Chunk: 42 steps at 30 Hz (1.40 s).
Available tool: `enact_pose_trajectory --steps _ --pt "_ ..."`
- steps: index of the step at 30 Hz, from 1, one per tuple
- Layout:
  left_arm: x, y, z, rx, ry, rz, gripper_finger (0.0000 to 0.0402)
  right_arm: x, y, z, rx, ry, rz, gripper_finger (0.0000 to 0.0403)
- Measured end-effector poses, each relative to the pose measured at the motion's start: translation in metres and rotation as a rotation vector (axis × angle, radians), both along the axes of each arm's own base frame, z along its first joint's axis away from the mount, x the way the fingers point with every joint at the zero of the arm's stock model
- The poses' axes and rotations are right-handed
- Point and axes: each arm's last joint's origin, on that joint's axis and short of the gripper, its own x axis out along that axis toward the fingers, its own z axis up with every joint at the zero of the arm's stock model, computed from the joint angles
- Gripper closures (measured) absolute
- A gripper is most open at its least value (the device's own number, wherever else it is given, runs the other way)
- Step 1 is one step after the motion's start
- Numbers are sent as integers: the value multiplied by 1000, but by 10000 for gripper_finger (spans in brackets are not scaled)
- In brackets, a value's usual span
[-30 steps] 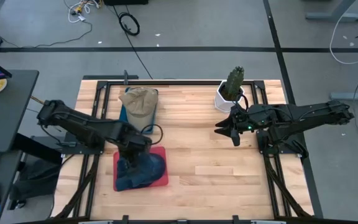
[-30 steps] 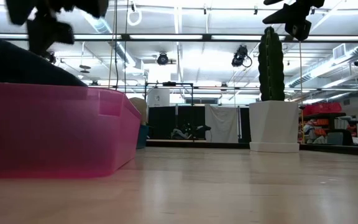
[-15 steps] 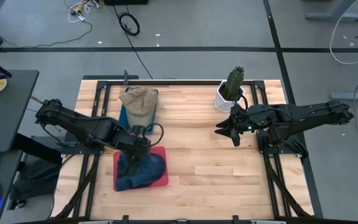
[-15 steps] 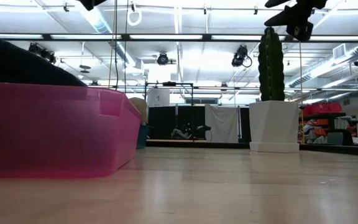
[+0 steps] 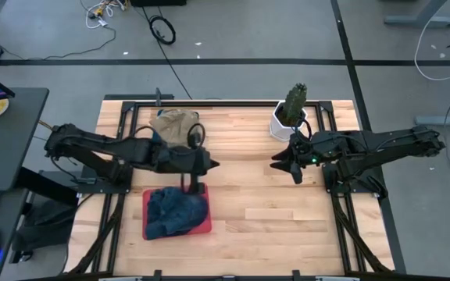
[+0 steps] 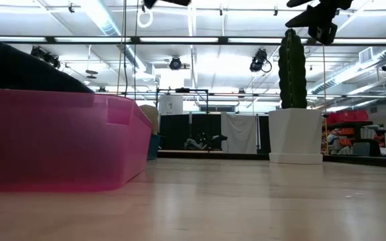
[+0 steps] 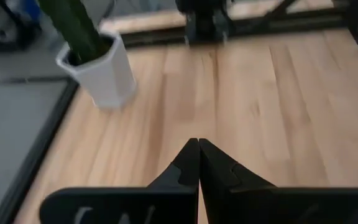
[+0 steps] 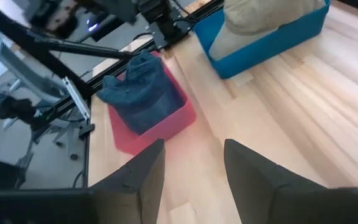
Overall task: Pick & Place hat
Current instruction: Return to Home Position
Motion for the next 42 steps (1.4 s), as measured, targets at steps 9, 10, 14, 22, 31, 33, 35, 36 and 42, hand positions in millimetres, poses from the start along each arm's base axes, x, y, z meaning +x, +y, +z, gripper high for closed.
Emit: enact_pose_trajectory --steps 9,10,14,22,31,33,35,36,42 --pt "14 28 -26 11 -149 60 399 -27 -1 2 57 59 42 372" --pt "15 31 -25 7 -159 59 399 -32 -2 2 61 68 50 387" --pt "19 40 -18 -19 -236 53 399 -52 -4 1 69 109 38 391" --pt "20 55 -5 -82 -354 -16 399 -84 -6 7 16 51 -1 400" --pt "29 72 -13 -224 -656 -51 399 -106 -10 -28 60 53 -54 402" --pt "28 72 -23 -245 -698 -54 399 -107 -10 -37 80 55 -61 402" --pt "30 72 -37 -256 -706 -42 399 -108 -10 -41 99 43 -60 402" --pt "29 72 -45 -264 -693 -29 399 -108 -10 -43 103 47 -55 402" --pt "15 73 -71 -309 -715 18 399 -110 -10 -45 142 40 -52 403"
